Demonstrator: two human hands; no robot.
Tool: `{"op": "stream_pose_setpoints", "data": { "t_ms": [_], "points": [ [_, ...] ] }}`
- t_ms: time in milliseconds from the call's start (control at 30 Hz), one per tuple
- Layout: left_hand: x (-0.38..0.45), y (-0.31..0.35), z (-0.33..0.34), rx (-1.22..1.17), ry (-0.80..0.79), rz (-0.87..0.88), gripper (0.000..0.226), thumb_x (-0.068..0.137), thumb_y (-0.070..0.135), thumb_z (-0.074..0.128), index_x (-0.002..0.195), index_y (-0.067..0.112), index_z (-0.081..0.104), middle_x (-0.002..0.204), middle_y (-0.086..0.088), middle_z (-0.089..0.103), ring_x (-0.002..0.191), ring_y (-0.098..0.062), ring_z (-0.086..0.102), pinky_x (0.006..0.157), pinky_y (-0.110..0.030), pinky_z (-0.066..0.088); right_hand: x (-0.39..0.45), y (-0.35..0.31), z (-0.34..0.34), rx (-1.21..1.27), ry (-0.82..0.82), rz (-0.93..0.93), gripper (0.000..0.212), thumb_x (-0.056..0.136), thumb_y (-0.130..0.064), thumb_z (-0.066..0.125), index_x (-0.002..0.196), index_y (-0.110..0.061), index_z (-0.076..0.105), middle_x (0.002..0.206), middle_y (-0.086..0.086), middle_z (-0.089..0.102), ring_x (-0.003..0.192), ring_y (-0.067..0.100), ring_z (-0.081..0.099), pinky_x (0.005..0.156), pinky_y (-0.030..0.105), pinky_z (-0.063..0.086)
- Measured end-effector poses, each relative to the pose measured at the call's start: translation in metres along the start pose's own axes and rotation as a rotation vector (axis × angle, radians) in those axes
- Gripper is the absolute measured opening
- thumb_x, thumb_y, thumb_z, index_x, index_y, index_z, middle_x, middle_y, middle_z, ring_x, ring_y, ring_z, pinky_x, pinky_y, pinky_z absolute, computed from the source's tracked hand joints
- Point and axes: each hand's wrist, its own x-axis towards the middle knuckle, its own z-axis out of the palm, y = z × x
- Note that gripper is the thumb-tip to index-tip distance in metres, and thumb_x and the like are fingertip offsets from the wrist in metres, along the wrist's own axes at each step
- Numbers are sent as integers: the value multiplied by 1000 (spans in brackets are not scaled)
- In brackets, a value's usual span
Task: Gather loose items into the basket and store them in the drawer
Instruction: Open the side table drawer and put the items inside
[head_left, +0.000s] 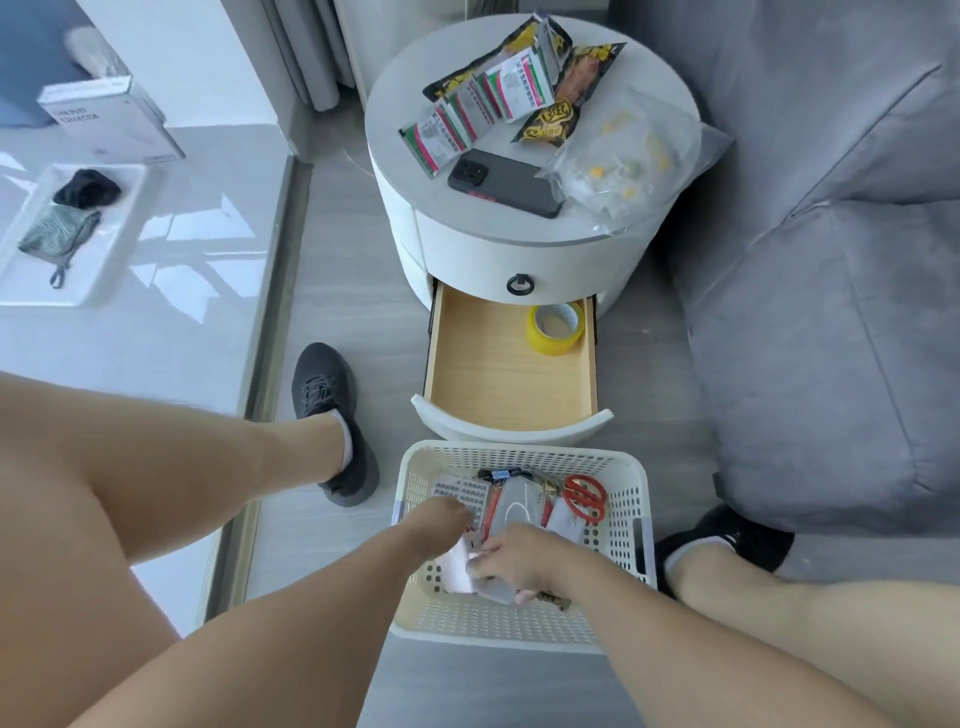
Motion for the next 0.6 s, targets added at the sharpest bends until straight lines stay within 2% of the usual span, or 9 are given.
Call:
{"op": "stream_pose_setpoints", "data": {
  "t_ms": [67,100,167,233,300,367,400,467,600],
  "points": [
    [-3,10,-15,-273,99,-24,28,104,26,50,117,11,68,116,-7,67,101,-21,61,86,-32,42,-16,-23,-32,66,-69,-73,15,90,-25,74,99,-14,79,104,4,78,103,21,75,87,42,65],
    [-6,16,-23,-370,120,-8,31,105,29,50,119,11,71,119,-6,68,105,-20,62,89,-33,41,-26,-32,-50,106,-81,-107,12,92,-21,72,95,-12,79,102,6,81,102,20,77,88,42,65],
    [-11,29,-37,-539,94,33,41,106,44,48,114,15,75,116,-2,73,104,-16,66,96,-37,44,-45,-43,-86,224,-41,-158,22,94,-16,65,101,-1,79,102,13,81,104,24,78,90,46,64],
    [-13,46,-49,-702,51,21,50,101,58,54,107,14,76,106,-4,77,97,-23,71,92,-38,49,-61,-52,-117,356,51,-231,27,95,-15,63,105,6,76,102,20,80,104,28,78,90,48,62],
    [-15,68,-60,-843,-8,74,44,101,52,59,110,11,72,96,-9,75,88,-26,72,74,-35,52,-71,-61,-139,466,190,-329,27,97,-19,65,106,3,77,99,20,80,100,28,78,85,47,63],
    [-17,90,-71,-948,18,146,28,103,38,60,116,15,68,99,-9,70,85,-24,70,61,-30,49,-71,-67,-154,557,377,-376,26,100,-26,66,104,-3,77,94,15,81,94,26,79,86,51,64],
    [-15,98,-77,-1006,69,178,22,103,31,62,118,17,67,104,-9,69,85,-23,67,61,-29,49,-67,-67,-160,620,466,-367,26,101,-30,67,101,-6,76,93,13,81,91,26,79,85,53,64],
    [-4,112,-89,-1077,170,225,24,101,17,64,125,17,66,114,-9,65,90,-23,62,67,-30,52,-52,-62,-170,752,571,-306,24,102,-34,68,98,-11,72,98,12,81,89,30,80,82,51,65],
    [29,125,-104,-875,280,211,32,100,11,62,130,21,62,122,-6,59,93,-21,64,88,-33,61,-9,-50,-175,916,563,-151,22,105,-26,65,116,-7,64,111,18,78,80,32,76,68,38,65]
  ]
}}
